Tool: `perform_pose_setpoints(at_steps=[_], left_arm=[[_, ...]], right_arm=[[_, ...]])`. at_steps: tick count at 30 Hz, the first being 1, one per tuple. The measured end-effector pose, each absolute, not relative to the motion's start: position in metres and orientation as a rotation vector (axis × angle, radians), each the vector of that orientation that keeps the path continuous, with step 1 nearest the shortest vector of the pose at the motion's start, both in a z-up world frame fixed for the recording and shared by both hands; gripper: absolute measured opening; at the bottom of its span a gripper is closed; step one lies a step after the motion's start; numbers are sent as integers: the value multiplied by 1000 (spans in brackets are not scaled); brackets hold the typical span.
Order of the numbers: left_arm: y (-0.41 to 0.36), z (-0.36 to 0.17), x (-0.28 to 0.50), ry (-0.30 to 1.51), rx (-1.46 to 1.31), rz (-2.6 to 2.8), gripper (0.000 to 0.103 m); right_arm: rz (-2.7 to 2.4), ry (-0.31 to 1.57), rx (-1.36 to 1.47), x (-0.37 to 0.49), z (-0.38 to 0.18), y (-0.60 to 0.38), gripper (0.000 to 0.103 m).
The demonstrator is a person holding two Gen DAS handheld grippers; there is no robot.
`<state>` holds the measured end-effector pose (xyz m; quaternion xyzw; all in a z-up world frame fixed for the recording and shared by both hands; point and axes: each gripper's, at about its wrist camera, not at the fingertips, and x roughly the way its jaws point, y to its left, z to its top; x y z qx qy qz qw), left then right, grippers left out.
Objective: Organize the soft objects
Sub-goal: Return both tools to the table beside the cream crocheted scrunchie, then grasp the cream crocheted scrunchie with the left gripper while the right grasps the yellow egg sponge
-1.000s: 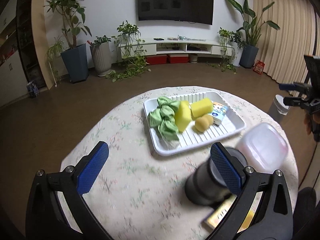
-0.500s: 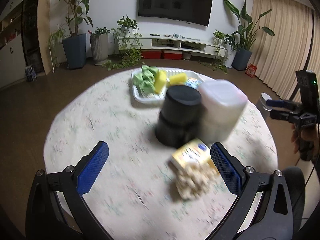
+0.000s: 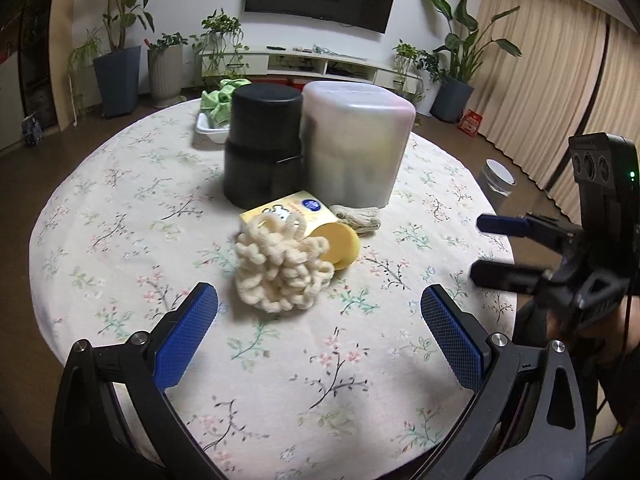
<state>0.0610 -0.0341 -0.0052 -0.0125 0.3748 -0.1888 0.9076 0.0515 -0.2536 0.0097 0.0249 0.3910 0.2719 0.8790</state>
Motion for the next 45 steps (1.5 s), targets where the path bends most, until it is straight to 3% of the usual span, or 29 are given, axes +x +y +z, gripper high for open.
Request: perform_pose_setpoints(at_steps=[5, 13, 15, 17, 20, 27, 36, 40, 45], left_arm=[[-33, -13, 80, 795, -50, -344, 103], [-30, -27, 103, 854, -58, -326, 100], [-27, -30, 107, 865, -59, -327, 92], [-25, -37, 113, 901, -68, -332, 71], [-23, -48, 117, 940, -72, -335, 57], [-18, -53, 120, 955, -111, -360, 56], [-10, -55, 125, 957, -150, -359, 31], [-11, -56, 123, 953, -150, -363, 27], [-8, -56, 122, 943, -163, -361, 22]], right_arm=[[537, 826, 0, 56, 0, -240, 103], [555, 875, 5, 78, -17, -230, 79], [566, 884, -11, 80, -23, -224, 74], [579, 895, -22, 82, -26, -219, 71], [598, 896, -37, 85, -29, -212, 70], [640, 896, -80, 98, -32, -188, 70], [679, 848, -182, 108, -26, -155, 69], [700, 856, -192, 114, -32, -150, 53], [702, 852, -227, 106, -32, -147, 50]])
